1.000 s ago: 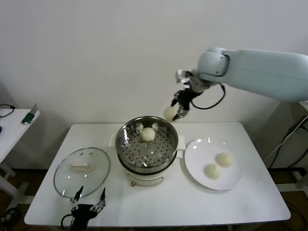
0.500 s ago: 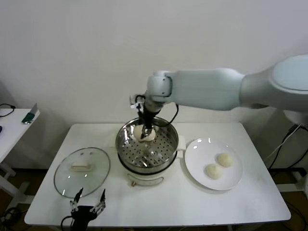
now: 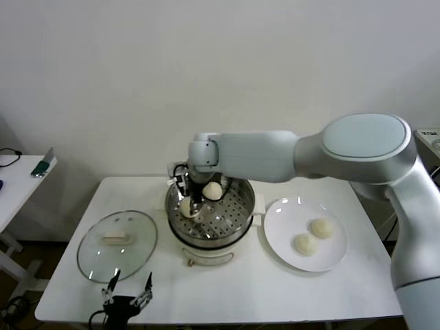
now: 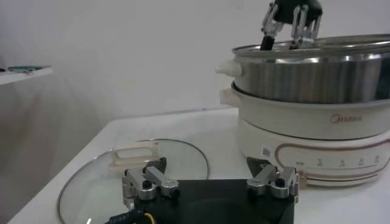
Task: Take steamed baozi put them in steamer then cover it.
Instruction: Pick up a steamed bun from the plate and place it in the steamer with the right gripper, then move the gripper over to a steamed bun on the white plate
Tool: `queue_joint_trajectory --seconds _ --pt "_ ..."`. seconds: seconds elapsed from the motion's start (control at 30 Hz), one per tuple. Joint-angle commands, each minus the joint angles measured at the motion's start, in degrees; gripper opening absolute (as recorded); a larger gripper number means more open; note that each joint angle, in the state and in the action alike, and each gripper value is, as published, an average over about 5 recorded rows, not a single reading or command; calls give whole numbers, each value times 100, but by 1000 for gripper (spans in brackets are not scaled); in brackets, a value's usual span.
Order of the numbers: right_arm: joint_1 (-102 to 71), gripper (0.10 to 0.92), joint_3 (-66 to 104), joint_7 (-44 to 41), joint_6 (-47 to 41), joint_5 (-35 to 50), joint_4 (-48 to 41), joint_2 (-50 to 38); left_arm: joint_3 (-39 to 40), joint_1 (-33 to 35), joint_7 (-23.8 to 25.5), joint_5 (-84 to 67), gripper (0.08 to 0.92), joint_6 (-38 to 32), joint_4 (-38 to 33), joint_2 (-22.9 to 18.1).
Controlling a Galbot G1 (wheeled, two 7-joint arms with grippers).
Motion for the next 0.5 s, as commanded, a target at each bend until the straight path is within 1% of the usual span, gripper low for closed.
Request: queue_joint_trajectory --seconds 0.03,0.17,0.23,0.37,0.5 --pt "-32 681 88 -33 156 -131 -98 -15 3 5 -2 7 823 1 -5 5" --pt "650 779 63 -504 517 25 219 -549 7 16 -2 20 823 2 -17 6" --pt "1035 809 22 -802 709 144 427 -949 6 26 -1 20 823 1 -28 8" --pt "1736 822 -282 -1215 884 358 1100 -2091 13 35 -1 18 823 -4 -31 2" --pt "2289 823 -1040 -1232 805 164 1991 -3316 24 25 5 17 823 3 -33 7"
